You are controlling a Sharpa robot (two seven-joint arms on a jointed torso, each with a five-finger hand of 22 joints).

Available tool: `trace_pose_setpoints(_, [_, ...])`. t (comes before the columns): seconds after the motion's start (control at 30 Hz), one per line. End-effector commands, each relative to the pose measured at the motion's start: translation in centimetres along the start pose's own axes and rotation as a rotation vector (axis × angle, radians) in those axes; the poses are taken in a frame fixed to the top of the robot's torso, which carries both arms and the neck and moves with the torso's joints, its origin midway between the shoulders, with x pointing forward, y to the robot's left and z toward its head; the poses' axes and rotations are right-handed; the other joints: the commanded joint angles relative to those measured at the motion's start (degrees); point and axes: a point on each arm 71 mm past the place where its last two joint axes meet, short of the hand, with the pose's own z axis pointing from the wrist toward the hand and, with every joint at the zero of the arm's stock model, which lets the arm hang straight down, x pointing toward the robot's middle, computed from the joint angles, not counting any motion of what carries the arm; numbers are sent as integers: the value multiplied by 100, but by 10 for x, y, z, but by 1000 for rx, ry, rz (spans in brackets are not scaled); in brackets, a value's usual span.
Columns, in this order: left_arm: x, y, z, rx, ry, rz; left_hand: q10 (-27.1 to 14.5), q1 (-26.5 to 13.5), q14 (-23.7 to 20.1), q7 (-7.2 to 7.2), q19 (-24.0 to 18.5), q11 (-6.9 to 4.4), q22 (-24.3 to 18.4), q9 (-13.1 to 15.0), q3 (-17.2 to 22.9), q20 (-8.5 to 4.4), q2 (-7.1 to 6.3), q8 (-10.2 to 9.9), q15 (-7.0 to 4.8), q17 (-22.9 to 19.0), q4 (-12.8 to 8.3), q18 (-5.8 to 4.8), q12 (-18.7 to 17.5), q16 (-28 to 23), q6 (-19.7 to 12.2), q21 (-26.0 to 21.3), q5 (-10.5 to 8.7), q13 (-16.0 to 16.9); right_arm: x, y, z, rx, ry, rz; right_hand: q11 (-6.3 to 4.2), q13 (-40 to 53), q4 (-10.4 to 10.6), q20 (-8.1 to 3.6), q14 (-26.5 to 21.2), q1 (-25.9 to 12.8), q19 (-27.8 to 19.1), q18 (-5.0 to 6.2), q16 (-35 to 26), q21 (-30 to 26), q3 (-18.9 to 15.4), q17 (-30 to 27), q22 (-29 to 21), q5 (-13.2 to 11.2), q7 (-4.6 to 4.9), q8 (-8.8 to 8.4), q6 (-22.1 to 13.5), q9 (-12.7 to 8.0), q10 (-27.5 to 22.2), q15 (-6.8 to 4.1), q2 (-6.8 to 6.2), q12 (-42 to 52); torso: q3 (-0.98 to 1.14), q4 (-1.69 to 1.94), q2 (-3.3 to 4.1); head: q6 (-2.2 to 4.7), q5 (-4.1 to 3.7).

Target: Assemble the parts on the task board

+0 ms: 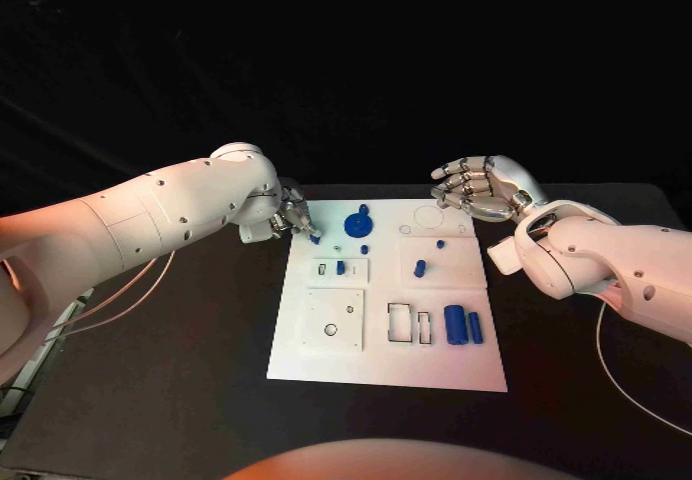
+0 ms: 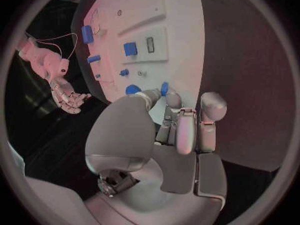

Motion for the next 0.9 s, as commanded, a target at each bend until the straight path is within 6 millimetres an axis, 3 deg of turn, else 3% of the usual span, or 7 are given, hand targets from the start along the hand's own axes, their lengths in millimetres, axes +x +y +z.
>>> trace_pose_setpoints(0.03, [2,-2,1,24,19,-11,50,218,258,0,41,-1,27,57,325,-2,48,88,-46,367,-163,-23,-17,30,0,43,16,-11,1,1,0,-9,7,2,3,-4,-9,0,18,-36,26,60,-15,-30,-27,-5,-5,27,576,29,-33,-5,-25,14,0,32,-1,-4,-6,-1,7])
trace_pose_setpoints(0.17, [2,-2,0,30,15,-27,130,139,267,28,62,20,102,153,1112,21,-102,216,-21,384,-414,-34,-18,38,-11,95,21,7,1,1,0,-9,7,2,3,-4,-9,0,18,-36,26,60,-15,-30,-27,-5,-5,27,576,29,-33,-5,-25,14,0,32,-1,-2,-3,1,7])
trace_pose_setpoints(0.4, [0,1,-3,41,-3,-61,325,-222,292,-8,145,-17,267,346,1987,-10,-367,442,-59,417,-778,-57,94,50,45,203,84,190,0,0,0,-8,7,2,3,-4,-9,0,18,-36,26,60,-15,-30,-27,-5,-5,27,576,29,-33,-5,-25,14,0,32,-3,6,-12,5,14])
trace_pose_setpoints(0.6, [2,5,-11,63,-13,-97,521,-426,325,-50,243,-60,422,413,2242,-43,-489,526,-97,465,-919,-84,214,65,113,288,182,398,0,0,0,-7,6,2,3,-4,-9,0,18,-36,26,60,-15,-30,-27,-5,-5,27,576,29,-33,-5,-25,14,0,32,-4,8,-15,7,17])
trace_pose_setpoints(0.77, [8,6,-23,93,-19,-119,756,-670,346,-107,359,-120,604,466,2428,-95,-634,599,-151,488,-1074,-117,350,68,220,386,553,675,-1,0,-1,-5,5,1,3,-18,-6,0,26,-44,33,61,-26,-37,-34,-9,-21,28,576,35,-33,-10,-25,13,4,40,-3,15,-18,6,15])
trace_pose_setpoints(0.87, [11,6,-29,113,-29,-127,918,-865,366,-155,445,-163,751,513,2485,-136,-733,670,-194,535,-1175,-143,455,87,304,464,1097,902,-2,-1,-2,-4,4,1,3,-18,-6,0,26,-44,33,61,-26,-37,-34,-9,-21,28,576,35,-33,-10,-25,13,4,40,-5,19,-14,10,23])
trace_pose_setpoints(0.9, [13,6,-31,120,-32,-130,933,-882,368,-160,456,-167,772,517,2488,-140,-737,675,-198,540,-1187,-146,464,89,310,474,1135,924,-2,-1,-2,-4,3,1,3,-18,-6,0,26,-44,33,61,-26,-37,-34,-9,-21,28,576,35,-33,-10,-25,13,4,40,-5,22,-14,10,21])
